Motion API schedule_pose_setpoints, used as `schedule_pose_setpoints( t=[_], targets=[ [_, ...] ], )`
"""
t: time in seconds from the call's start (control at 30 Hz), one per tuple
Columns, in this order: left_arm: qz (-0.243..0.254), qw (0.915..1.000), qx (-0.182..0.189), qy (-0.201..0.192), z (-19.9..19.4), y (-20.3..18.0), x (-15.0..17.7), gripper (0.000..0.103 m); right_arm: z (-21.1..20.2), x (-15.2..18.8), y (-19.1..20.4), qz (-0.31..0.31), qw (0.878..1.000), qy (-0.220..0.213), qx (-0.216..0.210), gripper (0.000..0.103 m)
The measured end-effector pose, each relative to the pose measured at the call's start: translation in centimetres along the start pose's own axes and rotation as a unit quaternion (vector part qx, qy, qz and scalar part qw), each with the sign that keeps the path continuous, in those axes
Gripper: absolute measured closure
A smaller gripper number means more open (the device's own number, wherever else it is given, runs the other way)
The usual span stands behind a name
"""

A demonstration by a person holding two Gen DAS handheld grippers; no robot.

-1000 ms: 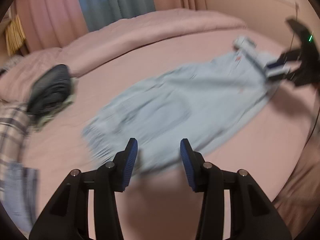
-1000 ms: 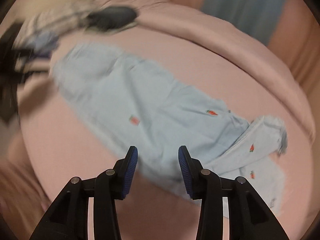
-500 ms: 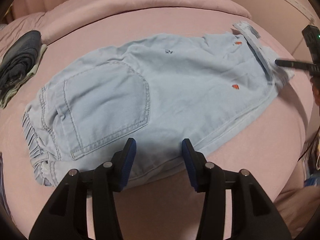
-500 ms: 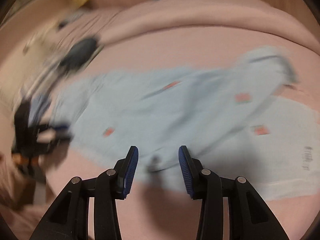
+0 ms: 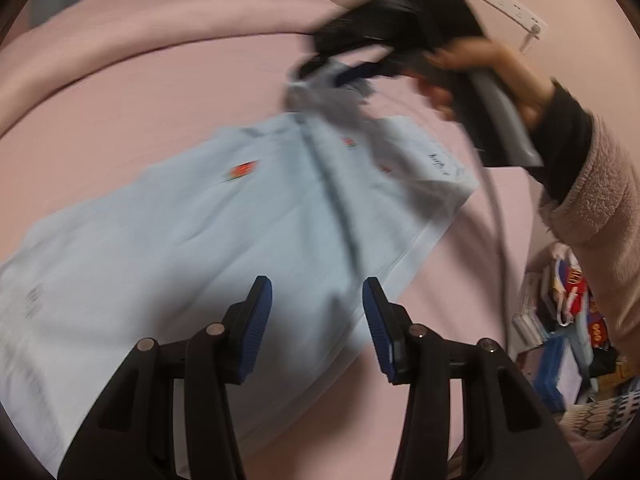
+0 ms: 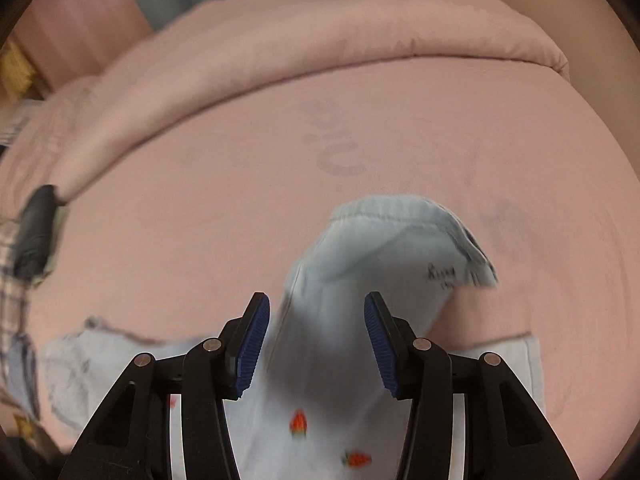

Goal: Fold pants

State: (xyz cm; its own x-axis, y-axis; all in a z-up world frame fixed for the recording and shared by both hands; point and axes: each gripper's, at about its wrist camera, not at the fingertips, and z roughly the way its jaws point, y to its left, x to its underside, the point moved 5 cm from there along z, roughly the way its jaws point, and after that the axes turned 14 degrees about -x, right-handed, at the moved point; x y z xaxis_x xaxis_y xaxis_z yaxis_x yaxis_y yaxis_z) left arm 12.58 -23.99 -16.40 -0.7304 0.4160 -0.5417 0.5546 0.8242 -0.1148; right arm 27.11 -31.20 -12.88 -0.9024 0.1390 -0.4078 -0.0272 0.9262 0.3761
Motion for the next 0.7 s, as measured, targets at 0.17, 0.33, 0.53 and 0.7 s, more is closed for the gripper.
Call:
schedule_pose_setpoints(
  t=[0.17,0.33,0.53,0.7],
  targets=[
    [0.024,0.9987,0.026,0.036,3.5,-3.8,-0.9,0.073,2.9,-0.7,-0.7,0.005,0.999,0.037,0.035,0.064],
    [0.051,0.9983,0.001,0.027,3.9,-5.1,-0.6,0.095,-0.9,0.8,-2.5,0.033,0.999,-0.037,-0.018,0.098],
    [0.063,0.9980,-0.007,0.001,2.5,-5.9,-0.5,0.097,-12.4,7.4,-7.1,0.114,0.961,-0.201,-0.155,0.098],
    [0.098,0.9948,-0.027,0.001,2.3,-7.2,-0.4,0.097,-13.2,14.4,-13.5,0.223,0.924,-0.241,-0.196,0.098]
  ],
)
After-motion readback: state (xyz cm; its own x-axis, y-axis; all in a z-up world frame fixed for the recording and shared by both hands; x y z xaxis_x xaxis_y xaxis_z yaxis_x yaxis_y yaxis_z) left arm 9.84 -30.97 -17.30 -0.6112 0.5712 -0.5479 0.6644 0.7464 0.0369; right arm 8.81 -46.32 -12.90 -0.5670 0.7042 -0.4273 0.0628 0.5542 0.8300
